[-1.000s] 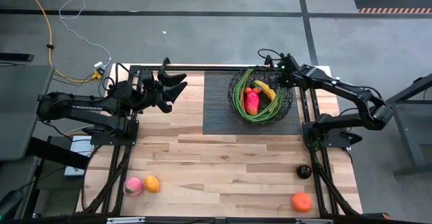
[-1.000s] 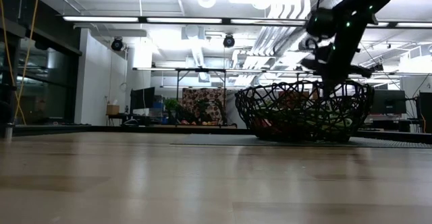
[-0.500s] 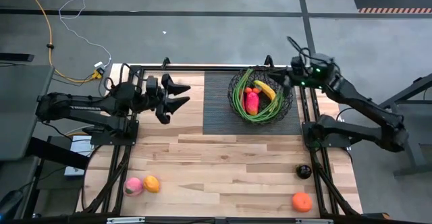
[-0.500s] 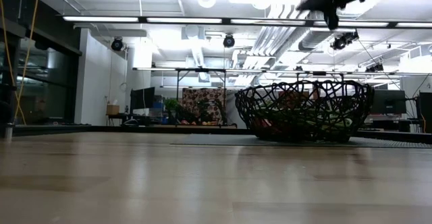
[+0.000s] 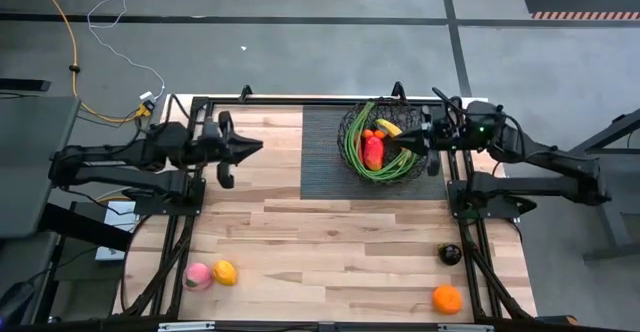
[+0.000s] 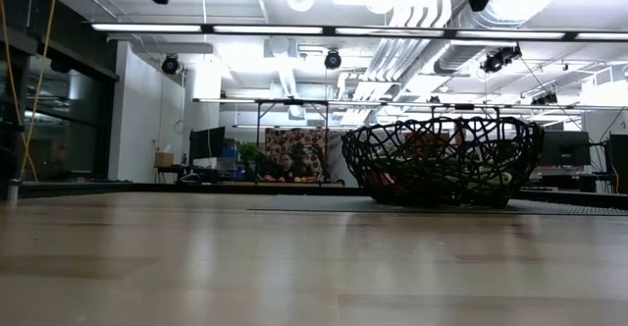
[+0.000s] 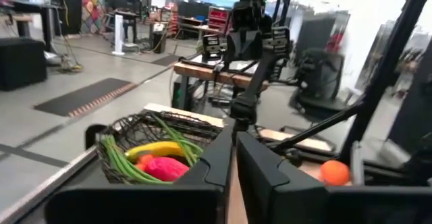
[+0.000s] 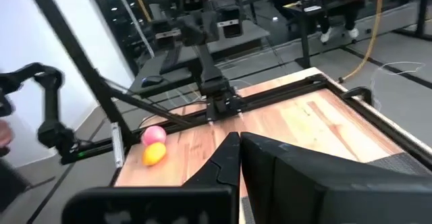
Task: Build produce basket
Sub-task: Put the mangosteen into the black basket
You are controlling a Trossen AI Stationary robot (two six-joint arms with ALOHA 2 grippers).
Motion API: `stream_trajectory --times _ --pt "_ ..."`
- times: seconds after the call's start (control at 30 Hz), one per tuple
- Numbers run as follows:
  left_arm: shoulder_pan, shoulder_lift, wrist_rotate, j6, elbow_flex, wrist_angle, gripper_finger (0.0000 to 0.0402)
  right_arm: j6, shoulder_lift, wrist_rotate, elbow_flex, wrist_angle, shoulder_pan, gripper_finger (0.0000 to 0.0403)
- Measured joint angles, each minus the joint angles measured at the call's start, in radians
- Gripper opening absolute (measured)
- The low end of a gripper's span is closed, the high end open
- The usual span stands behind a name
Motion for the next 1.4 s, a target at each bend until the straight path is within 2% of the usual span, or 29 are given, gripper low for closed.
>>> stream_trajectory --times 0.2,0.33,0.63,0.83,1.13,1.4 --pt "-0.028 -0.116 0.002 -0.095 -0.135 0.055 0.0002 -0.036 0.000 0.003 0.000 0.000 0.045 0.0000" --pt "-0.074 -0.176 -0.041 -0.131 -0.219 0.089 0.0001 -0.037 0.000 0.003 0.000 0.000 0.059 0.0000" --pt "-0.168 -0.242 -0.155 -0.180 -0.381 0.116 0.0000 -0.036 0.000 0.003 0.000 0.001 0.089 0.0000" --pt "-0.192 -0.266 -0.168 -0.204 -0.496 0.269 0.0000 -0.033 0.000 0.003 0.000 0.001 0.093 0.0000" --pt "-0.194 -0.267 -0.178 -0.215 -0.554 0.310 0.0000 -0.026 0.000 0.003 0.000 0.015 0.093 0.0000" --pt "-0.194 -0.266 -0.174 -0.197 -0.554 0.307 0.0000 0.136 0.037 0.017 0.001 0.176 0.104 0.0000"
